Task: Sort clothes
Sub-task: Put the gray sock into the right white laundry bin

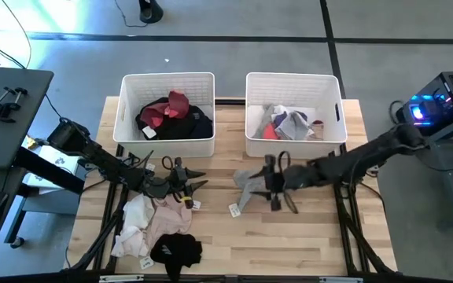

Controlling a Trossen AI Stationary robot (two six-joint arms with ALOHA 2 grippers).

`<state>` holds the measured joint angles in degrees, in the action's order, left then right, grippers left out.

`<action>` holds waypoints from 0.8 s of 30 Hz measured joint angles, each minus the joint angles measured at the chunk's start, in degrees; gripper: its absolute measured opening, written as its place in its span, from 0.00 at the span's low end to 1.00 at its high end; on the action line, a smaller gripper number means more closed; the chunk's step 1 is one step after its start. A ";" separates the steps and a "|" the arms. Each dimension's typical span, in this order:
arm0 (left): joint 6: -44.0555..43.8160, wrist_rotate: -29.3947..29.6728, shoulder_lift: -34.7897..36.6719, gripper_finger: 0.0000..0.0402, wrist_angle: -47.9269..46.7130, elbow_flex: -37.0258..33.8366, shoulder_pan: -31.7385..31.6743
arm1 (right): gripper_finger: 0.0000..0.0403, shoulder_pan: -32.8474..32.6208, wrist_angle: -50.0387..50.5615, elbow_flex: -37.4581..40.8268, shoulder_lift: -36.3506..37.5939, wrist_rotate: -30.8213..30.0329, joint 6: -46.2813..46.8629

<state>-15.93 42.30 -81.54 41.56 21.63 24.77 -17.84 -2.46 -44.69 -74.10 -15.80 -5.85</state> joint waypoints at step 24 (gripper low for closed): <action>4.09 0.24 0.00 0.30 0.03 -0.02 -0.76 | 0.20 6.35 -8.44 3.02 -31.49 4.04 27.90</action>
<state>-11.84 42.54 -81.54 41.59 21.61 24.01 -11.49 -10.90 -41.67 -105.59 -11.76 22.06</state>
